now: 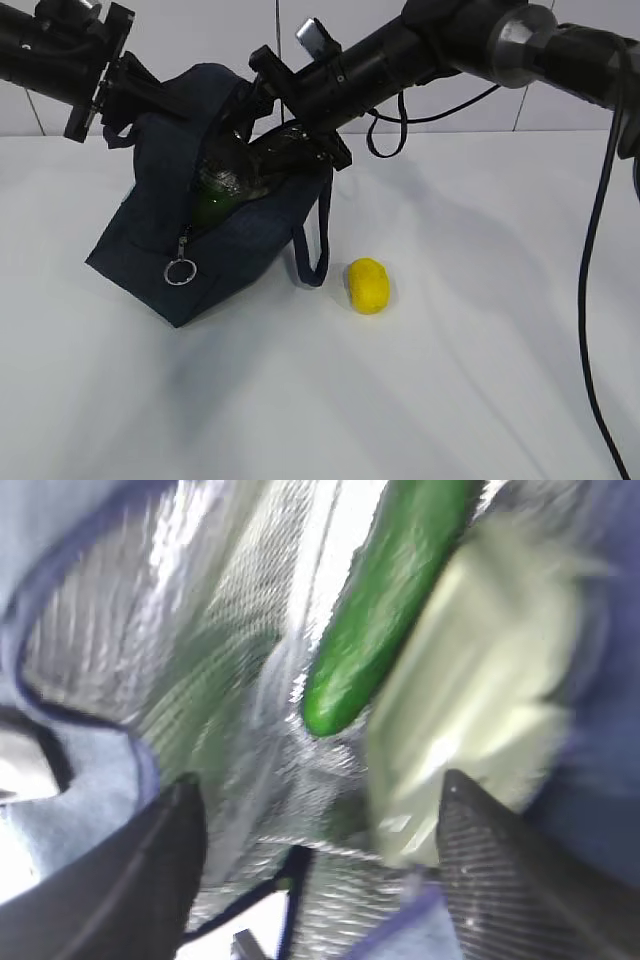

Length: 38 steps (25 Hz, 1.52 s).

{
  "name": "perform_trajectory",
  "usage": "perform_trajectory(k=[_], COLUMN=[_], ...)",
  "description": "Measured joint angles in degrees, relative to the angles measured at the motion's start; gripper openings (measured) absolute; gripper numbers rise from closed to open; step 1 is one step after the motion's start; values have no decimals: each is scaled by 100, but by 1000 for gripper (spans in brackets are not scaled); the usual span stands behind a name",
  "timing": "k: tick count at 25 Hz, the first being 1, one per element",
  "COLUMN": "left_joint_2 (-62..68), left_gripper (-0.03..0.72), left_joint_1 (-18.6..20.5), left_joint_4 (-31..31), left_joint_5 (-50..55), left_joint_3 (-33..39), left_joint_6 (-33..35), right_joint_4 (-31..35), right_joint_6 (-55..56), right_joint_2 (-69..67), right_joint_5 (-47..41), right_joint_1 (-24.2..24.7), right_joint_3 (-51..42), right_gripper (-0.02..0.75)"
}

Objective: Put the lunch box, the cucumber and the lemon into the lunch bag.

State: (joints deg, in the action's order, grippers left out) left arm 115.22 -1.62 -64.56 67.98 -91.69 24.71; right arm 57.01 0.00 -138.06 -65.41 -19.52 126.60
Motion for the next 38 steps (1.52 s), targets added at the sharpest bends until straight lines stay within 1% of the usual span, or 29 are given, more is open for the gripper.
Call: perform_trajectory(k=[2,6,9,11,15,21,24,30,33,38], left_joint_2=[0,0,0,0,0,0,0,0,0,0], left_gripper=[-8,-8,-8,-8,-8,-8,-8,-8,-8,-8], left_joint_1=[0,0,0,0,0,0,0,0,0,0], left_joint_4=[0,0,-11,-11,71,215,307,791,934,1108], left_joint_5=[0,0,0,0,0,-57,-155,-379,-414,-478], left_joint_3=[0,0,0,0,0,0,0,0,0,0], left_joint_6=[0,0,0,0,0,0,0,-93,-132,-143], right_joint_4=[30,39,26,-163,-1009,-2901,-3581,-4634,-5023,-5196], right_joint_6=[0,-347,-449,-474,-413,262,505,758,844,1006], right_joint_2=[0,0,0,53,367,980,1166,1325,1388,1550], right_joint_5=[-182,-397,-415,-415,-440,-496,-522,-569,-569,-569], right_joint_1=[13,124,248,277,305,138,-31,-514,-704,-753], right_joint_3=[0,0,0,0,0,0,0,-31,-292,-1076], right_gripper=[557,554,532,515,500,495,494,494,494,494])
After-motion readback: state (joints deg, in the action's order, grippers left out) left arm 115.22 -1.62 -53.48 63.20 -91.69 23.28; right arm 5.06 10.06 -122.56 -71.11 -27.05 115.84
